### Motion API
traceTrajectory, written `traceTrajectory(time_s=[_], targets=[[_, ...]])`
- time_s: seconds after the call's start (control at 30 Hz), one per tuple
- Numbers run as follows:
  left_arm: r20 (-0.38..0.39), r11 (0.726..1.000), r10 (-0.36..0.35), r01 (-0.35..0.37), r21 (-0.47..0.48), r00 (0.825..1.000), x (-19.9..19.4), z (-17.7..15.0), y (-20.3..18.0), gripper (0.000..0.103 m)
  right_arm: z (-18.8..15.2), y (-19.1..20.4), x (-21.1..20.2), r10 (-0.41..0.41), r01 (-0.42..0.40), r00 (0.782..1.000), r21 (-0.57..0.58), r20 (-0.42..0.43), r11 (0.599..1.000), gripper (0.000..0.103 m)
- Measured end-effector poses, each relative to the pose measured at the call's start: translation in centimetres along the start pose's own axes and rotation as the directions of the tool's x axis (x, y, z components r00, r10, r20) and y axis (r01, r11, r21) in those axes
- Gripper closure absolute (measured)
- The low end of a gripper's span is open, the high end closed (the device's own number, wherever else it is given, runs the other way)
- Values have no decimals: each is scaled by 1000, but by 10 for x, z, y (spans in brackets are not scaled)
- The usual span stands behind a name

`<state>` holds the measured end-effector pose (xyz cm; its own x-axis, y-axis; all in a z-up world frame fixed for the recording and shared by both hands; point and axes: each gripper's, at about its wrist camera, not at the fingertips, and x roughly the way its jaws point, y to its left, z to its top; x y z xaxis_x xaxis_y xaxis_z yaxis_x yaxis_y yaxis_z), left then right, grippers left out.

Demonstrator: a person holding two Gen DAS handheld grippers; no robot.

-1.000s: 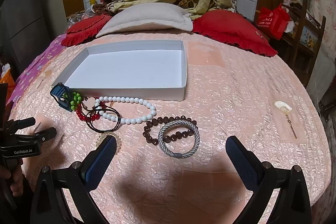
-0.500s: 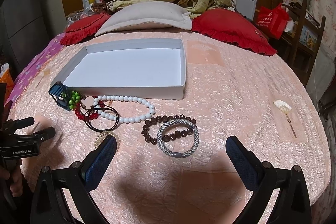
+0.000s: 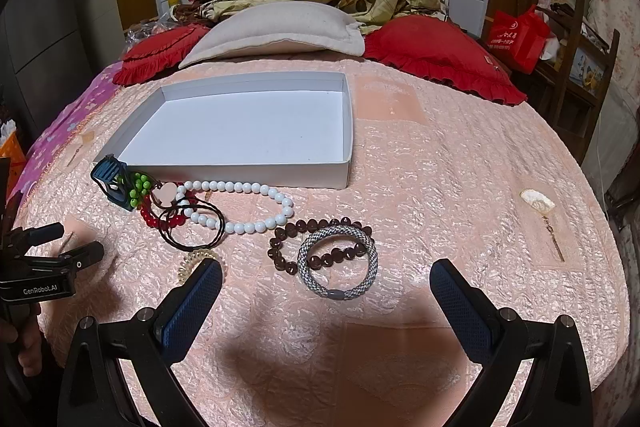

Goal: Organize jewelry

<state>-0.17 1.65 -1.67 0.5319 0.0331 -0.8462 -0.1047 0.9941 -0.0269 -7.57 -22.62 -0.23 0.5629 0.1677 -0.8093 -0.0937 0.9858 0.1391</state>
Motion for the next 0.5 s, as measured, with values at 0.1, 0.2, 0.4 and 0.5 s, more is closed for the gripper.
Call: traceTrajectory(time_s=[0.1, 0.2, 0.4, 0.5], targets=[[0, 1000, 0, 0, 0, 1000, 0, 0, 0, 1, 0, 3, 0, -2, 2, 1000, 2, 0, 1000, 0], [0, 1000, 0, 0, 0, 1000, 0, 0, 0, 1, -1, 4, 0, -3, 3, 1000, 3, 1, 1000, 0], [0, 1000, 0, 0, 0, 1000, 0, 0, 0, 1, 0, 9, 1, -20, 20, 1000, 23, 1, 1000, 0], [1, 1000, 0, 0, 0, 1000, 0, 0, 0, 1, 0, 12, 1, -22, 22, 1000, 26, 0, 999, 0]])
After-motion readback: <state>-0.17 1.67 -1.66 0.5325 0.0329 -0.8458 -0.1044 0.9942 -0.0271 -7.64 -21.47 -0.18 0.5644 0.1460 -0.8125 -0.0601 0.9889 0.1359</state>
